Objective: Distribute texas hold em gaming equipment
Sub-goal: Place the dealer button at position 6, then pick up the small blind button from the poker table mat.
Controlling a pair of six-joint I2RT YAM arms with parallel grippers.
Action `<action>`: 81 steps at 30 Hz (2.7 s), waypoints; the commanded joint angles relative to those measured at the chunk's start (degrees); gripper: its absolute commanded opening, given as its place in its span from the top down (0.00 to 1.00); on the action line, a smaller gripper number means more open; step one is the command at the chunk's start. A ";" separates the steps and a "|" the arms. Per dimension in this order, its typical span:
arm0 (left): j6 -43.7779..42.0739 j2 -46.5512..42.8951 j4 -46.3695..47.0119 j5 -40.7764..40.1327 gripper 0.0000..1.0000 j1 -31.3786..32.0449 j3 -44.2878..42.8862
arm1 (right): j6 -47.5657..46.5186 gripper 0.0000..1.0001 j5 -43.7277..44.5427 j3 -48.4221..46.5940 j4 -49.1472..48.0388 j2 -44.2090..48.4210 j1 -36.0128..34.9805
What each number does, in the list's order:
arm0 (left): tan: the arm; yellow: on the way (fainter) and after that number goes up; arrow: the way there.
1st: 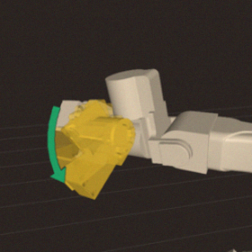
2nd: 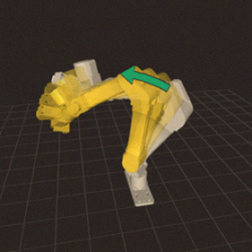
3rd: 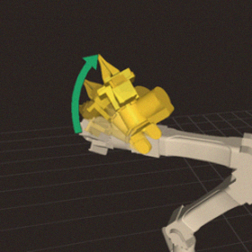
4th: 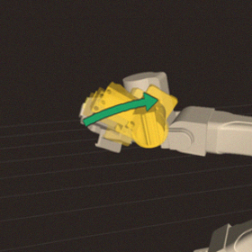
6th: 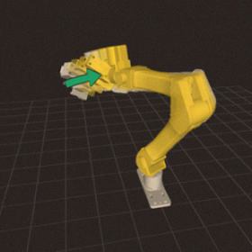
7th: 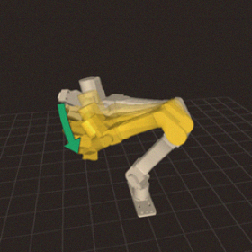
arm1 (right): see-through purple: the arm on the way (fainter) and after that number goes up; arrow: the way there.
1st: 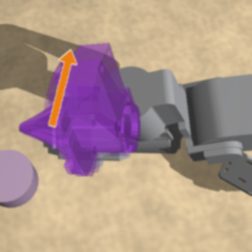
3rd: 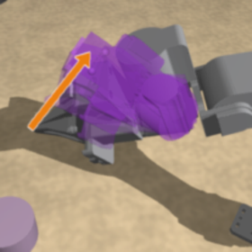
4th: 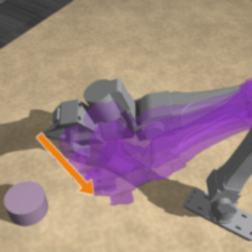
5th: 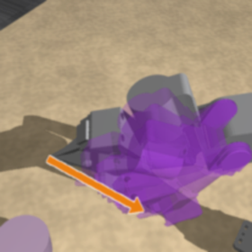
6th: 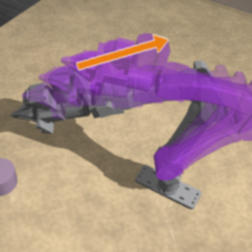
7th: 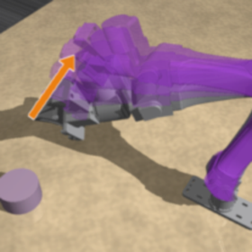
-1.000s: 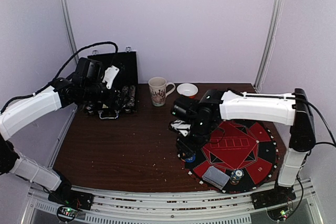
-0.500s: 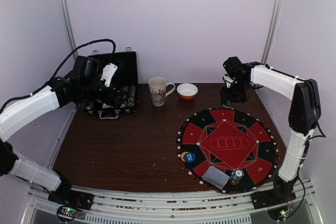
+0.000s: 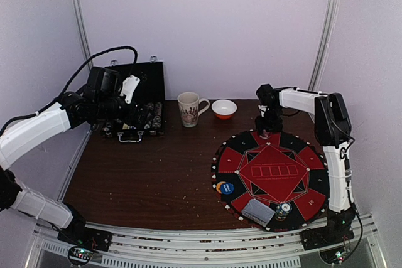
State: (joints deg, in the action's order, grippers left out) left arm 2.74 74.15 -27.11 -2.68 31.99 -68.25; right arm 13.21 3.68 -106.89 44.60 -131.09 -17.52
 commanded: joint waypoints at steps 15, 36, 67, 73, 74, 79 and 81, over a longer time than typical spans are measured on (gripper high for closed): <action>0.47 0.38 0.72 -0.31 0.02 0.13 -2.43 | -3.23 0.00 1.79 -5.06 7.07 6.03 -2.66; 3.39 0.52 1.71 0.94 0.02 0.10 -0.91 | 5.98 0.19 -12.17 27.24 0.33 21.73 -33.31; 6.92 -0.86 10.99 10.30 0.02 0.76 11.99 | 7.46 0.54 -3.39 25.07 3.69 14.94 -37.37; 6.19 -0.90 10.95 10.08 0.02 0.76 11.56 | 7.53 0.60 -5.03 25.32 4.53 17.24 -37.48; 6.14 -0.93 11.02 9.99 0.02 0.71 11.46 | 7.53 0.60 -5.82 25.36 4.53 17.61 -37.48; 5.93 -0.81 11.00 9.98 0.02 0.71 11.15 | 7.29 0.59 -7.69 25.42 4.67 18.55 -37.47; 5.79 -0.88 11.01 10.10 0.02 0.71 11.12 | 7.27 0.59 -7.64 25.42 5.07 18.87 -37.44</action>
State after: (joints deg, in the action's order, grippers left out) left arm 9.39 74.50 -18.90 6.68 32.36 -56.25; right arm 20.86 -3.53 -81.49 46.76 -114.76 -55.20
